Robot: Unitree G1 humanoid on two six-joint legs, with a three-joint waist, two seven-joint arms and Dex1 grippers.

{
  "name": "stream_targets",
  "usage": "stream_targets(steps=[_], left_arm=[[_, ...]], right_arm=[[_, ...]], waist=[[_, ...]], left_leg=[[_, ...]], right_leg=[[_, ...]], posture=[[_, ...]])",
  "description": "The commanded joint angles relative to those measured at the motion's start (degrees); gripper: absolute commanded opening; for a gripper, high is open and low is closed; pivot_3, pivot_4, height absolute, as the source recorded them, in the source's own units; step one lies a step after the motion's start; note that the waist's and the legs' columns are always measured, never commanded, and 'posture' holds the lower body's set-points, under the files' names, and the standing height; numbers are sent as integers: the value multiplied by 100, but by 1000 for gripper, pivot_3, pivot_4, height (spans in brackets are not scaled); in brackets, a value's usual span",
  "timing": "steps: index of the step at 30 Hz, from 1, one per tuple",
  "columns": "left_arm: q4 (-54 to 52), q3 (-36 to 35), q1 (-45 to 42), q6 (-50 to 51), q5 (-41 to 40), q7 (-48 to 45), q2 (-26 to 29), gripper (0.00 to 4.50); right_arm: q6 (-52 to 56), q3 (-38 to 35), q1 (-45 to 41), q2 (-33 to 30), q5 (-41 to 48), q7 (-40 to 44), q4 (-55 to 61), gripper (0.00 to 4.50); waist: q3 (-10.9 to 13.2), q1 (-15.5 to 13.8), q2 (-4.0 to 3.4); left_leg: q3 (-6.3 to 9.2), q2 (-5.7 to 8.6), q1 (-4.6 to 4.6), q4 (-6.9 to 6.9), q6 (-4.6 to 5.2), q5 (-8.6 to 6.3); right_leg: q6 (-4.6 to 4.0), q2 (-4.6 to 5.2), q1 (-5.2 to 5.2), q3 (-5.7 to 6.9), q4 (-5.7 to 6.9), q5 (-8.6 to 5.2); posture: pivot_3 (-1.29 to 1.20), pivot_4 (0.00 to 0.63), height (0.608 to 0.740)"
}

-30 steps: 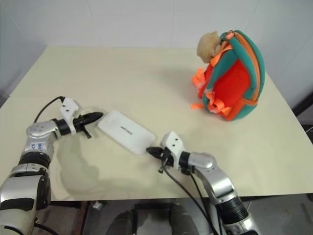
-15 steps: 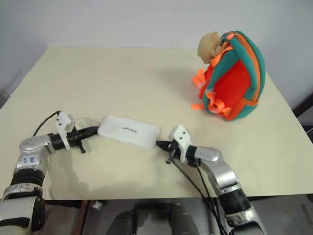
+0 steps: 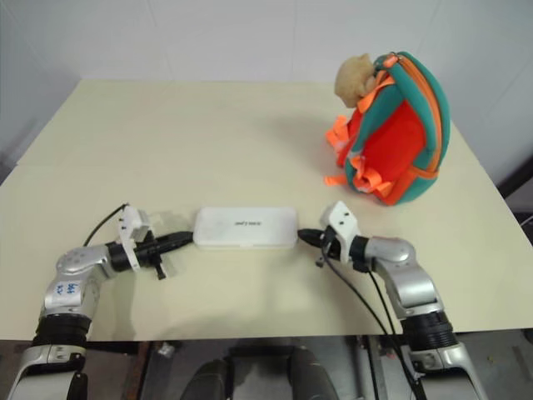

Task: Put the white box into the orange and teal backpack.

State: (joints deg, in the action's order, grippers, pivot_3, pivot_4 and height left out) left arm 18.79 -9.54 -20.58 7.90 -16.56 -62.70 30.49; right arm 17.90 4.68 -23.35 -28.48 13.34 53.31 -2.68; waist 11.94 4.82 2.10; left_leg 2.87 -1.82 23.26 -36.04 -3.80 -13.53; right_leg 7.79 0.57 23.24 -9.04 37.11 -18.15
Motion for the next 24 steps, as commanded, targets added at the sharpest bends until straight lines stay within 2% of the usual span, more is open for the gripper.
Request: stream_targets(steps=[1, 15, 22, 24], left_arm=[[-494, 311, 130, 75, -179, -99, -155, 9], [-893, 316, 396, 315, -239, -33, -130, 9], [-1095, 151, 493, 705, -276, 122, 142, 9], [-1282, 38, 617, 1025, -319, 129, 427, 388]], right_arm=[[-3, 99, -4, 22, 251, 306, 233, 26], [738, 200, 364, -194, 420, 699, 573, 26], [1227, -176, 241, -276, 737, 657, 568, 26], [1587, -352, 233, -595, 987, 904, 681, 391]], waist=[[0, 1, 0], [0, -4, 0], [0, 2, 0], [0, 7, 0]], left_leg=[[0, 0, 0, 1, 0, 0], [0, 0, -6, -1, 0, 0], [0, 0, -11, 0, 0, 0], [0, 0, -10, 2, 0, -1]], right_leg=[[0, 0, 0, 0, 0, 0], [0, 1, -11, -1, -10, 0], [0, 1, -17, 0, -14, 0], [0, 1, -17, -1, -15, 0]], posture=[[0, 150, 740], [0, 150, 740], [0, 150, 740], [0, 150, 740]])
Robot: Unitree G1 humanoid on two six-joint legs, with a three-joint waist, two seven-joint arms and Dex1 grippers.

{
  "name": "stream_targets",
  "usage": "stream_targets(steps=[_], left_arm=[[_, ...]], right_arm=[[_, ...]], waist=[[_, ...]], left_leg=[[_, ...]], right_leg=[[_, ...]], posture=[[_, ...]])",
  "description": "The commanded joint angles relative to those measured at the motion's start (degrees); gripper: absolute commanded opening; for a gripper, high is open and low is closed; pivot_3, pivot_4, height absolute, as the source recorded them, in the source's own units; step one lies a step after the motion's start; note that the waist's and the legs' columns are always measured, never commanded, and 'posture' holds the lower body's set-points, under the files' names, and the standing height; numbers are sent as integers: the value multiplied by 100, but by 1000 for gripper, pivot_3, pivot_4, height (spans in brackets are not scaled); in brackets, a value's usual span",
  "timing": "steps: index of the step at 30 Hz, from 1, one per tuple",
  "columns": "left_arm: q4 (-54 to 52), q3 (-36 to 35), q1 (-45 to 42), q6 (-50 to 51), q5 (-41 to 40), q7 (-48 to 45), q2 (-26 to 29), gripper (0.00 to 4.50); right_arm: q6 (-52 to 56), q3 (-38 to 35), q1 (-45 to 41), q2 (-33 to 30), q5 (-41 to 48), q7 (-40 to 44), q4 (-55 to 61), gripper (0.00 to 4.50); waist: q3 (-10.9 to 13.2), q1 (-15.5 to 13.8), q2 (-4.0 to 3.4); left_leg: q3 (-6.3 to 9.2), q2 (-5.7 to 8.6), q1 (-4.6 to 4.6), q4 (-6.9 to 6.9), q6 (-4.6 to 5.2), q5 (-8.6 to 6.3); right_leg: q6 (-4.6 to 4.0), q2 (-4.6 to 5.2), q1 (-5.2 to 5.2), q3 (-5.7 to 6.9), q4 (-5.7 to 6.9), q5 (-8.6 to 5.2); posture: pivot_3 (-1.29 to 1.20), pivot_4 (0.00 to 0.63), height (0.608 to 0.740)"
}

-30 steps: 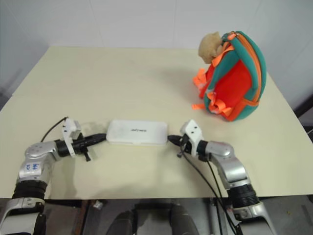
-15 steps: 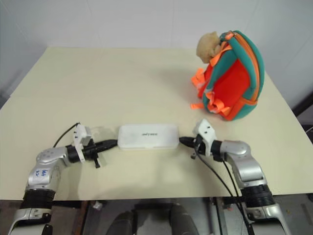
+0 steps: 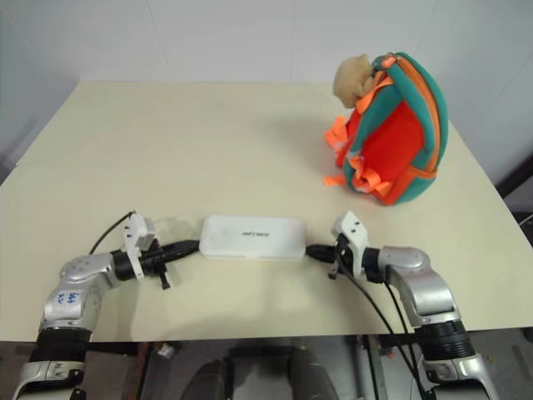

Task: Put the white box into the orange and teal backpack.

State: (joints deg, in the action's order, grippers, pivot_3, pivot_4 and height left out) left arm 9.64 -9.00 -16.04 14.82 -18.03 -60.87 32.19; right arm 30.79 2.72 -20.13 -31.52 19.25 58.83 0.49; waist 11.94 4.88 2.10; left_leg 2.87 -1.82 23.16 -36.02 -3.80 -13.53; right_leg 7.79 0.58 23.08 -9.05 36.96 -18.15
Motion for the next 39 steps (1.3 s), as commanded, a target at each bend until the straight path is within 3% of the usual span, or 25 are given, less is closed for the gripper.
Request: stream_targets(steps=[1, 7, 13, 14, 22, 29, 39], left_arm=[[-456, -54, 225, 451, -192, -60, 374, 623], [-597, -316, 406, 1096, -576, -209, 935, 2394], [-783, -169, 144, 2112, -956, -111, 1032, 4293], [-765, -145, 33, 2394, -1123, -150, 975, 4464], [-188, 133, -692, 3033, -1231, -22, 683, 4464], [371, 753, -1384, 3338, -961, -156, 715, 4464], [996, 1472, -2033, 4368, -922, -448, 601, 4464]], right_arm=[[354, -199, -72, -435, 454, 460, 419, 613], [1395, -317, -77, -1362, 1146, 1069, 727, 2512], [1937, -376, -336, -1439, 1595, 968, 1031, 4500], [2138, -403, -451, -1348, 1676, 786, 1027, 4500], [2504, -76, -943, -959, 1507, -34, 747, 4500], [2524, 489, -1114, -1040, 1323, 166, 603, 4500], [2349, 565, -1093, -869, 1317, 115, 634, 4500]], waist=[[1, 0, -1], [2, -10, -2], [2, -9, -1], [3, -9, -1], [3, -11, -1], [2, -22, -1], [2, -32, -2]], left_leg=[[0, 0, 1, 3, 0, 0], [0, -2, 3, 9, 1, -3], [-4, -2, 3, 6, 1, -2], [-4, -2, 3, 7, 1, -2], [-4, -2, 15, 14, 0, -3], [-4, 0, 18, 14, -1, -3], [-4, 2, 17, 11, -1, -3]], right_leg=[[0, 0, 1, -1, -3, 0], [-6, 1, 3, 2, -13, -4], [-11, 1, 3, -1, -16, -7], [-11, 1, 3, -1, -17, -7], [-10, 0, 21, 0, -17, -7], [-9, 0, 28, 1, -9, -8], [-6, 1, 25, 2, -7, -10]], posture=[[0, 150, 740], [0, 150, 740], [0, 150, 740], [0, 150, 740], [0, 150, 740], [0, 150, 740], [0, 150, 740]])
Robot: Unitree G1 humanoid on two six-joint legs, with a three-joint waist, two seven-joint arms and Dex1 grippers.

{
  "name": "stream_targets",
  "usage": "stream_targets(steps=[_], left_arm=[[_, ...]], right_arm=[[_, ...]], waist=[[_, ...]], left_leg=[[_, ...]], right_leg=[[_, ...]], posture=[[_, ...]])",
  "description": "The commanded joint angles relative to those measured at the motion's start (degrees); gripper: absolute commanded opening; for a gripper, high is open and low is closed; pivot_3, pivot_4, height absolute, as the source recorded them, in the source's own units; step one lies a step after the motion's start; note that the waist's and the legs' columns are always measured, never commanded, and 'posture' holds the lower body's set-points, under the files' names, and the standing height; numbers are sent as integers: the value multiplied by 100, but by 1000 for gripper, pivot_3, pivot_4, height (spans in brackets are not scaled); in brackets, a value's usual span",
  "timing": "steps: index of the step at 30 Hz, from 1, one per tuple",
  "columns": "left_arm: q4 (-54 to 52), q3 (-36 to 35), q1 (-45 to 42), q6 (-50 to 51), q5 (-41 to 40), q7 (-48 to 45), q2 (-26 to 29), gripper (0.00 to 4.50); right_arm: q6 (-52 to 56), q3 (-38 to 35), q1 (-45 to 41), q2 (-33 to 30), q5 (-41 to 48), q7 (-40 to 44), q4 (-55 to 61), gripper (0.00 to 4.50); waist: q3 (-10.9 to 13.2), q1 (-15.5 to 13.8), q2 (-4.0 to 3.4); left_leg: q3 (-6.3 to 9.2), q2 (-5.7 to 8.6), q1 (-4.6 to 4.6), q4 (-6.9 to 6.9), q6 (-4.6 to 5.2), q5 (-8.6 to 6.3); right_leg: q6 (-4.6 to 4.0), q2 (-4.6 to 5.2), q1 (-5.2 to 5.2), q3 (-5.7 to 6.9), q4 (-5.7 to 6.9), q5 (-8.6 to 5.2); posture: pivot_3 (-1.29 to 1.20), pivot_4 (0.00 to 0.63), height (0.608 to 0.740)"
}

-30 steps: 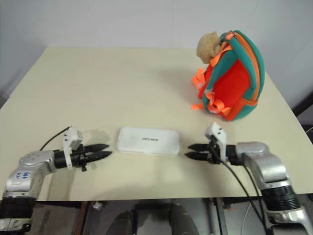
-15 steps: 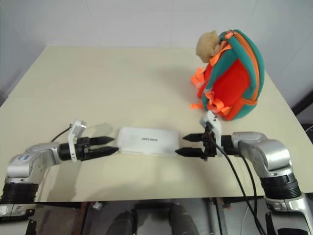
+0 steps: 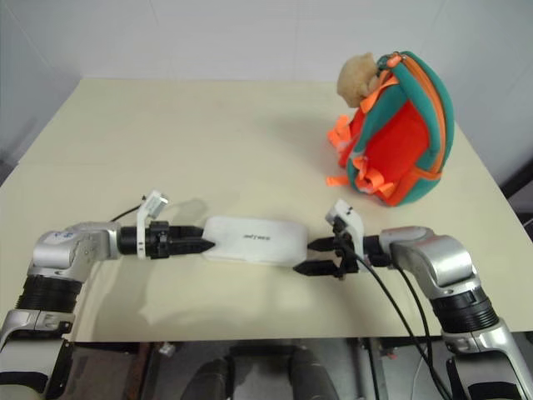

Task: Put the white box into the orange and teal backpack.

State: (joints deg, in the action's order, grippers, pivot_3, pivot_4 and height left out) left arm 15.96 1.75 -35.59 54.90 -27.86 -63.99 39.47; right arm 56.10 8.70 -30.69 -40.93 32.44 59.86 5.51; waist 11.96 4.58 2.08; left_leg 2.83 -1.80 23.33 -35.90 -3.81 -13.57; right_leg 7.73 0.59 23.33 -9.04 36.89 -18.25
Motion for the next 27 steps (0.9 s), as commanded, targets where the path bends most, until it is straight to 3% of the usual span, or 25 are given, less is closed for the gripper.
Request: stream_targets(steps=[1, 9, 20, 26, 27], left_arm=[[566, 385, -197, 424, 61, -107, -225, 4464], [1603, 306, -778, 1269, -193, -392, -768, 4464], [1353, 975, -910, 1805, -371, -1543, -254, 4464], [1456, 718, -975, 1874, -458, -1449, -300, 4464], [1418, 659, -924, 1860, -459, -1371, -329, 4286]], right_arm=[[-218, -28, -21, 86, -15, 19, 132, 4500], [-447, -51, 210, 103, -46, 85, 290, 4500], [-698, -159, 587, -138, -47, 286, 389, 4500], [-1022, -81, 802, -268, -201, 408, 274, 4500], [-1032, -84, 821, -261, -201, 409, 282, 4500]], waist=[[-1, -4, -1], [-4, -134, -6], [-3, -111, -6], [-3, -103, -5], [-3, -105, -5]], left_leg=[[0, 0, -1, -1, 0, 0], [5, 6, -10, -17, 0, 0], [7, 3, -7, -2, -6, -11], [6, 3, -6, -3, -5, -12], [6, 3, -5, -4, -5, -12]], right_leg=[[0, 0, -2, 0, 0, 0], [7, 1, -25, 2, -2, 1], [-2, 2, -13, 3, 1, -25], [-4, 0, -7, 3, 7, -28], [-4, 0, -7, 3, 8, -28]], posture=[[0, 150, 740], [0, 150, 740], [0, 150, 740], [0, 150, 740], [0, 150, 740]])
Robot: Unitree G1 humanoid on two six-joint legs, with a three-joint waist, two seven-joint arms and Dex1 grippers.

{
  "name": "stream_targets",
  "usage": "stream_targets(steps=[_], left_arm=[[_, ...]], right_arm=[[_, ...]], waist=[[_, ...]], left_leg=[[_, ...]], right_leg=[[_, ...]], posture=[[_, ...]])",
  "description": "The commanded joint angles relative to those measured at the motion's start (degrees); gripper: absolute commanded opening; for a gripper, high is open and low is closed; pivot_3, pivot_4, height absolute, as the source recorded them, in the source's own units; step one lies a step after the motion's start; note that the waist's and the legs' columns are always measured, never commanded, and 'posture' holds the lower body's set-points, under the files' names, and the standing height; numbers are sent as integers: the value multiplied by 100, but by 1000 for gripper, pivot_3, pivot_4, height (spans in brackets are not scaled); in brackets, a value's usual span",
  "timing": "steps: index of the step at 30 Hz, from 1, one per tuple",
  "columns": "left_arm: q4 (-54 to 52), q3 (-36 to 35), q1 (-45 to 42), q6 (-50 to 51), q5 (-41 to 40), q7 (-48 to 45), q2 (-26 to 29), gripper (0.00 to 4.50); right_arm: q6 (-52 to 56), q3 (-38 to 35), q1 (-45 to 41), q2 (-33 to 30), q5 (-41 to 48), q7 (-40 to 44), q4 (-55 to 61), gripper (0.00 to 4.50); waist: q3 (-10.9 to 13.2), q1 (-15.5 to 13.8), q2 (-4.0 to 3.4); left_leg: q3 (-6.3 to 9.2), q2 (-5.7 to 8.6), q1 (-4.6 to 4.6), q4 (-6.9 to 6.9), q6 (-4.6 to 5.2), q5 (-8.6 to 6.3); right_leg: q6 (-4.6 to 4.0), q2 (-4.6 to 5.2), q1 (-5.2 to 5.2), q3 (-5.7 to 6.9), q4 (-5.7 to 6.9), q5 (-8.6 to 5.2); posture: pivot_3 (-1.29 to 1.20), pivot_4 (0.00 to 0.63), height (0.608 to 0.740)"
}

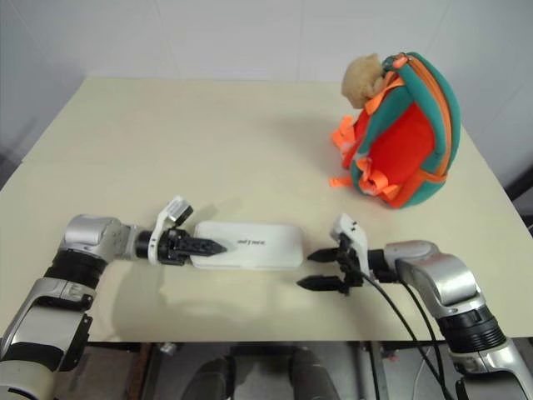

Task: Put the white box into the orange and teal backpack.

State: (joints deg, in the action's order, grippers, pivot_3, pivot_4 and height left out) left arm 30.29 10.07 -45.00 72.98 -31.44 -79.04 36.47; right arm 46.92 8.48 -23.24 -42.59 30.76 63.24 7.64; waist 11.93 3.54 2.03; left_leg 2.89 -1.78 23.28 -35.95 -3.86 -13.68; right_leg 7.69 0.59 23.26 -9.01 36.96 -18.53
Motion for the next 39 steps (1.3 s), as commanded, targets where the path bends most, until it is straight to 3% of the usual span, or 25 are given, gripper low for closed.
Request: stream_targets(steps=[1, 2, 10, 18, 22, 26, 34, 39], left_arm=[[-41, -216, 52, 40, -100, 195, -50, 4064], [-30, -277, 72, 57, -98, 295, -81, 3905], [-515, -776, 479, 815, -610, 642, -175, 1408], [-1210, -1173, 858, 1223, -1007, 969, -60, 1363], [-1049, -2190, 992, 517, -886, 1579, 79, 1363], [-1055, -2673, 1193, 63, -879, 1946, 166, 1363], [-1743, -3139, 1862, -9, -1201, 2335, 158, 1363], [-2202, -3456, 2252, 38, -1454, 2652, 37, 1363]], right_arm=[[-121, -65, 86, -89, -32, 73, 76, 4500], [-131, -65, 93, -83, -36, 69, 78, 4500], [-155, -113, 145, -71, -9, 48, 112, 4500], [-374, -584, -8, 2, -8, -291, 47, 4500], [-1280, -1433, -703, 557, -596, -1922, -514, 4500], [-2039, -1623, -1277, 1029, -1272, -3106, -1157, 4500], [-3049, -1529, -2402, 1685, -2200, -4402, -2914, 4500], [-3663, -1562, -2979, 2049, -2384, -4775, -3863, 4500]], waist=[[0, -3, 0], [0, -2, 0], [0, -4, 0], [1, -13, 1], [2, 71, 4], [2, 108, 5], [2, 168, 4], [2, 201, 4]], left_leg=[[0, 0, 0, 0, 0, 0], [0, 0, 0, -1, 0, 0], [2, -1, 0, -2, 0, 0], [4, -1, 1, -4, -1, 1], [-1, 0, 2, -7, -3, 3], [5, -1, 0, -2, -12, 10], [-8, -2, 2, 20, -15, 11], [-6, -4, -3, 31, -18, 13]], right_leg=[[0, 0, 0, 0, 0, 0], [0, 0, 0, 0, 1, 0], [0, 1, 0, 0, 6, 0], [0, 2, 1, 1, 11, 0], [1, 3, 10, -5, 20, 3], [-4, 3, 17, -1, 36, 2], [-9, 8, 34, -9, 41, -1], [-12, 5, 34, -8, 42, -3]], posture=[[0, 150, 740], [0, 150, 740], [0, 150, 740], [0, 150, 740], [0, 150, 740], [0, 150, 740], [0, 150, 740], [0, 150, 740]])
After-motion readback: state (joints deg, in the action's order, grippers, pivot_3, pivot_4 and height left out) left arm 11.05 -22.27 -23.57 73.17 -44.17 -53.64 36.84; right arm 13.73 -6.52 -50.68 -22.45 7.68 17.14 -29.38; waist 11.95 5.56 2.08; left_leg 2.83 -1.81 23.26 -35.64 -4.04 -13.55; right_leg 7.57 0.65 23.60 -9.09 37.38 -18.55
